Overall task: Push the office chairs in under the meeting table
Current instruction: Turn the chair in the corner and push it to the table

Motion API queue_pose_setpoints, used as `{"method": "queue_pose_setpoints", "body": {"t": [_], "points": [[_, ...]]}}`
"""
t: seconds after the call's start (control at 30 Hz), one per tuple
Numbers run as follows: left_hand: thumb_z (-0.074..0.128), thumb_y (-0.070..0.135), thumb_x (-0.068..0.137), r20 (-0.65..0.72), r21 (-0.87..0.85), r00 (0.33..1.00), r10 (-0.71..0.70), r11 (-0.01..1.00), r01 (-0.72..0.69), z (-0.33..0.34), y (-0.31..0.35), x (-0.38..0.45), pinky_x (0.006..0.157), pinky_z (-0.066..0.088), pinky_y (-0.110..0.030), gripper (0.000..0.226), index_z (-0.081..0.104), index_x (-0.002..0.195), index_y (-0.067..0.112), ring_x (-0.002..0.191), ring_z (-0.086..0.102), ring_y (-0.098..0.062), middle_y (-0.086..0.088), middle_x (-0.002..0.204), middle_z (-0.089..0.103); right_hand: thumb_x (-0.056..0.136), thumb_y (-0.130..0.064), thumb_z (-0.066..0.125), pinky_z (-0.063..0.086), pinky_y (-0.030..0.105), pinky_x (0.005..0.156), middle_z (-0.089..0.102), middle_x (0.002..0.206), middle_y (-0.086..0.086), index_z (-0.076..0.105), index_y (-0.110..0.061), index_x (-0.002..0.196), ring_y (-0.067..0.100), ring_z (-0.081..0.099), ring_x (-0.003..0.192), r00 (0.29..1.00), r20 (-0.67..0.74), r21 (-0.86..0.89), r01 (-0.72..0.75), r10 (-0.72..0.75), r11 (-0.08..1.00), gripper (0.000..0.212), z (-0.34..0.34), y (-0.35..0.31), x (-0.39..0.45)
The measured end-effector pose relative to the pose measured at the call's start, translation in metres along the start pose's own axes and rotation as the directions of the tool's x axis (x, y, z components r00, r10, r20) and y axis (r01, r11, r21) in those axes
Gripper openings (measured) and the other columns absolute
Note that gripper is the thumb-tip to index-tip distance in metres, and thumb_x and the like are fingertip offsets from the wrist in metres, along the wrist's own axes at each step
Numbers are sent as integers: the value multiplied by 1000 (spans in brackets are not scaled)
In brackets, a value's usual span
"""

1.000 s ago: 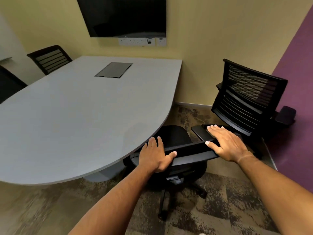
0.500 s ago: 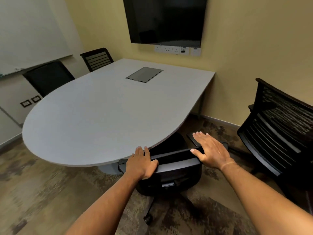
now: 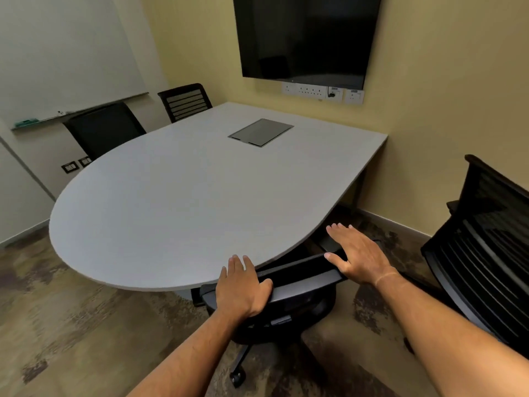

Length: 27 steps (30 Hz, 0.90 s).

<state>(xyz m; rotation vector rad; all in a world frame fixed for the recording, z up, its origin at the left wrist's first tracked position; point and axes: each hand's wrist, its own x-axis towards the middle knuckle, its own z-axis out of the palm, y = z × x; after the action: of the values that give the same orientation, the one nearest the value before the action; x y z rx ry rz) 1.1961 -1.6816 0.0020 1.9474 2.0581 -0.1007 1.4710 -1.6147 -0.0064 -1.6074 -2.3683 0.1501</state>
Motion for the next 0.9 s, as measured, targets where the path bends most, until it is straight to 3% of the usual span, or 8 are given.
{"method": "queue_pose_setpoints", "body": {"t": [0.3, 0.67, 0.9], "points": [[27, 54, 91, -16, -32, 996, -88, 996, 87, -7, 7, 25, 122, 4, -43, 84, 2, 154, 5, 150, -1, -29, -21, 161, 1, 84, -61, 32, 9, 29, 119, 40, 151, 8, 38, -11, 146, 19, 30, 143, 994, 3, 16, 112, -112, 994, 80, 2, 19, 41], [32, 42, 90, -18, -56, 969, -246, 968, 245, 2, 58, 30, 122, 1, -41, 78, 4, 155, 10, 150, 0, -29, -21, 161, 1, 77, -70, 15, 5, 30, 118, 30, 157, 9, 28, -11, 150, 19, 22, 146, 955, 114, 26, 272, -274, 962, 94, -12, 65, 60], [30, 40, 91, -7, -23, 933, -360, 933, 360, 7, 69, 19, 122, 4, -44, 71, 12, 155, 13, 150, 2, -31, -23, 161, 3, 76, -66, 20, 6, 29, 116, 34, 154, 9, 31, -11, 149, 21, 27, 144, 934, 96, 61, 340, -344, 939, 92, -13, 70, 52]]}}
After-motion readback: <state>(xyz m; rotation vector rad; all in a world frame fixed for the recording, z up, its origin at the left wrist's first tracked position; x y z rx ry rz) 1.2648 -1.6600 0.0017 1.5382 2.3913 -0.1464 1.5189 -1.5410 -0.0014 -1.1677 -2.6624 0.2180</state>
